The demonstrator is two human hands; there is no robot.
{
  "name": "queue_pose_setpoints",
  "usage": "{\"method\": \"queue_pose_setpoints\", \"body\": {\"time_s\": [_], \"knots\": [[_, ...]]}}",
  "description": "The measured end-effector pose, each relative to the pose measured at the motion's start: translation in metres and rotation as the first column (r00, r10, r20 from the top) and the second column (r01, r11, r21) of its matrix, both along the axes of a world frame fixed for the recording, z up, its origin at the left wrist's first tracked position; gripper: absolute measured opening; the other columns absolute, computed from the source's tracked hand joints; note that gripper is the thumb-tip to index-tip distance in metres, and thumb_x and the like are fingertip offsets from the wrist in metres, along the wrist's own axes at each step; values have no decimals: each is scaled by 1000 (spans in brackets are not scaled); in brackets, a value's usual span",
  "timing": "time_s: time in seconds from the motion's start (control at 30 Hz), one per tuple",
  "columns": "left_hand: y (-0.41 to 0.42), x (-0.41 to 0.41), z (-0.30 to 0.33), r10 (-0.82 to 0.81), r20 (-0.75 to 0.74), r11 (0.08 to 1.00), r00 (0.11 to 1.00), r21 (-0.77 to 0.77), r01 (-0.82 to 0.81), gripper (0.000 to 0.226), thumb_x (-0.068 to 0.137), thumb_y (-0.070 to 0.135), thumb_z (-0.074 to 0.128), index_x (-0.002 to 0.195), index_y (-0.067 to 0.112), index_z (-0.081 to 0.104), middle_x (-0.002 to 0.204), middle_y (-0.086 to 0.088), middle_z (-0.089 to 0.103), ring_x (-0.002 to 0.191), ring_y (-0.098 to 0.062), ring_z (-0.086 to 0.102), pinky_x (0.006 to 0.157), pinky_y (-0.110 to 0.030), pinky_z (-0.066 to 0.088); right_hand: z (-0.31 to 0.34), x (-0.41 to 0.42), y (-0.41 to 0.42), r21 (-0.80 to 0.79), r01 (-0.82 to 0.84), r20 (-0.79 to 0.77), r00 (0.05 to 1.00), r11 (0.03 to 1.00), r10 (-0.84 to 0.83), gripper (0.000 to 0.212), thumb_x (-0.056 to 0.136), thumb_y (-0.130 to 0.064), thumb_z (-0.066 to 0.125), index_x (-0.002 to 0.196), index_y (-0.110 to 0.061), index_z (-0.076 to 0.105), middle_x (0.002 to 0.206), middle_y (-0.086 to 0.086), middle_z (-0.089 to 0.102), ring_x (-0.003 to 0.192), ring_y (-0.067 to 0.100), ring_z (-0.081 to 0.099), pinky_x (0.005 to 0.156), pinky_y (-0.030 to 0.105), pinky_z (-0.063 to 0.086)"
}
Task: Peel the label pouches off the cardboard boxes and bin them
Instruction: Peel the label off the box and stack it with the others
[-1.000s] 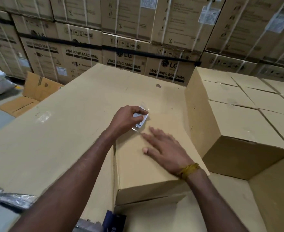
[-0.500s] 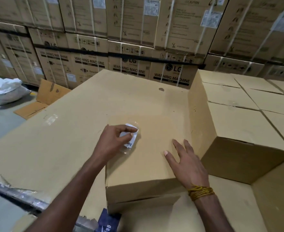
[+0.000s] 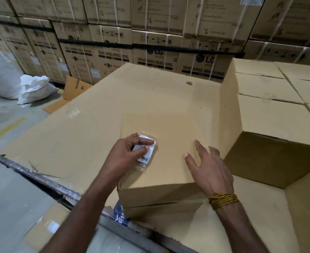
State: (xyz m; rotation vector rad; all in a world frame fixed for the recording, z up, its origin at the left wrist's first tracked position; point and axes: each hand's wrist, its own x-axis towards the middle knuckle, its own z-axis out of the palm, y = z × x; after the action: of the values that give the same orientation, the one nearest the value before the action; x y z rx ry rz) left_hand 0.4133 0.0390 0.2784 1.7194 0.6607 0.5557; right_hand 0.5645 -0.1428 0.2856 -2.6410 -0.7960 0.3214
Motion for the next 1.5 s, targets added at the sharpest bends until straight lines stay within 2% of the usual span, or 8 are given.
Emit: {"method": "queue_pose_setpoints", "body": {"time_s": [0.27,0.37,0.5,0.63,0.73,1.1,1.27,1.5], "knots": [[-43,10,-4,-193,72,978,979,-69,198,25,84,16,67,98,33,80,117,15,70,132,3,47,97,-29,46,4,-36,-71,6,208,31,978,978,-208,66,94,-69,33,153,-41,24,159,5,22,138,29,37,107,47,42],[-60,16,-3,-264,113,953,958,-125,277,21,89,14,67,96,28,81,112,9,73,107,-12,64,81,-26,48,7,-58,-92,-23,263,56,963,964,-262,64,94,-68,34,152,-42,27,164,1,10,147,29,23,116,50,28],[-85,34,-2,-357,110,922,927,-114,369,24,92,8,64,96,25,80,100,9,74,80,-6,66,67,-24,50,2,-80,-116,37,267,91,959,963,-269,59,96,-62,37,151,-41,33,165,-2,13,152,21,10,122,45,7],[-114,60,-7,-410,84,909,908,-49,415,21,84,23,65,93,35,79,100,12,74,94,-12,69,86,-42,54,-1,-81,-145,88,269,84,957,959,-276,56,98,-59,36,151,-41,32,165,-6,15,152,15,7,121,39,2],[-137,80,-5,-425,76,904,902,-12,427,23,78,30,63,93,39,79,102,15,74,106,-12,67,93,-41,53,-3,-65,-166,79,310,98,943,947,-317,55,99,-58,36,151,-40,33,165,-5,16,152,17,11,122,40,2],[-194,150,-4,-436,72,900,897,12,436,23,81,28,64,96,34,80,98,14,76,86,-8,68,85,-39,55,-7,4,-226,21,273,176,946,962,-272,59,99,-62,26,153,-39,27,166,-1,14,153,19,8,122,42,3],[-214,170,-5,-426,76,905,902,12,426,24,89,16,64,99,31,80,101,13,75,84,-2,66,79,-25,49,-11,29,-248,15,241,201,950,970,-239,61,98,-63,23,153,-38,28,165,1,15,152,20,9,122,41,5],[-232,186,-3,-363,57,932,930,16,362,26,91,10,63,102,26,80,99,11,75,82,-1,66,77,-22,49,-15,54,-266,27,189,225,956,982,-190,62,97,-65,24,153,-39,28,165,-1,15,152,20,9,122,40,6]]}}
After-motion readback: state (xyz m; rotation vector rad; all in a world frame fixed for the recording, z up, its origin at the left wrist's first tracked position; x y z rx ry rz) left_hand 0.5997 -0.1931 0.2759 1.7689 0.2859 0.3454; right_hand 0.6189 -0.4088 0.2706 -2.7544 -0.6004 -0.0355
